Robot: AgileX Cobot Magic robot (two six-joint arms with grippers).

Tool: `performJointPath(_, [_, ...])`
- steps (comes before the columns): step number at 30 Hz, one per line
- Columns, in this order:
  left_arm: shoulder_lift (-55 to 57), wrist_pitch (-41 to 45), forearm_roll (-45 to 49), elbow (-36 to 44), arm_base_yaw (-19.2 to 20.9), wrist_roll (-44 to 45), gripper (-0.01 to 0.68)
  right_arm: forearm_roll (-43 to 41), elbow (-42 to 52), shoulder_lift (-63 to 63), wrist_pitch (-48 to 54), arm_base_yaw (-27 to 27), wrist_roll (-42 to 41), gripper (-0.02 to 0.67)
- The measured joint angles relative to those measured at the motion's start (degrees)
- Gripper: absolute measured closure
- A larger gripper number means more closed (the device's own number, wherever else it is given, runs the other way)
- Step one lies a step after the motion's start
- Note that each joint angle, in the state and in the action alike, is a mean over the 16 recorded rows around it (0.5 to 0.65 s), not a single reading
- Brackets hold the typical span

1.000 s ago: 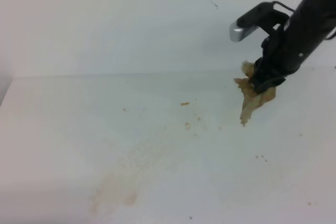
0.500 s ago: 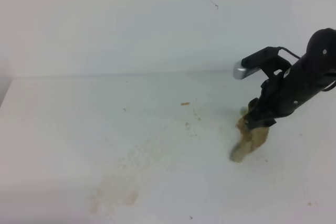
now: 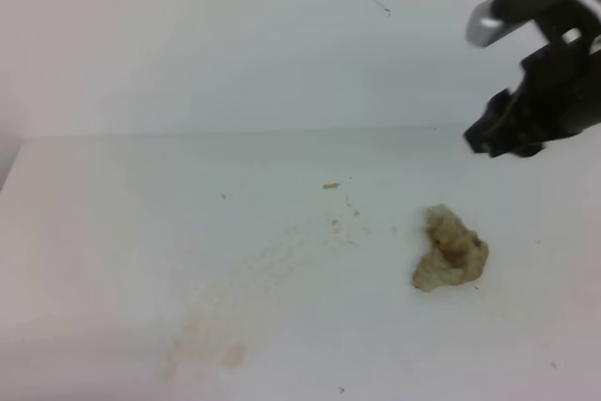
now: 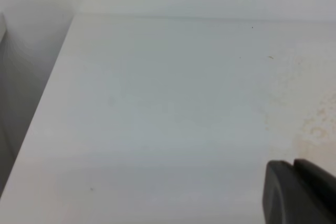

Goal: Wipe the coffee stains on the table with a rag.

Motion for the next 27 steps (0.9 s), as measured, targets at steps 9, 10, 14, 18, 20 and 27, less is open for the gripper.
performJointPath(9, [0.0,0.0,0.0,0.0,0.0,0.0,0.675,1.35,4.4,-21.59,8.12,0.0,4.29,0.597])
performJointPath(10, [0.0,0.0,0.0,0.0,0.0,0.0,0.675,1.38,5.55,-24.34,8.36,0.0,5.22,0.613])
performJointPath(14, [0.0,0.0,0.0,0.0,0.0,0.0,0.675,0.87,11.83,-35.84,7.0,0.0,9.81,0.638])
performJointPath(18, [0.0,0.0,0.0,0.0,0.0,0.0,0.675,-0.84,20.13,-47.48,2.1,0.0,14.94,0.643])
performJointPath(20, [0.0,0.0,0.0,0.0,0.0,0.0,0.675,-2.01,24.4,-52.61,-1.06,0.0,17.39,0.644])
performJointPath(27, [0.0,0.0,0.0,0.0,0.0,0.0,0.675,-6.32,36.94,-64.2,-10.21,0.0,23.24,0.645])
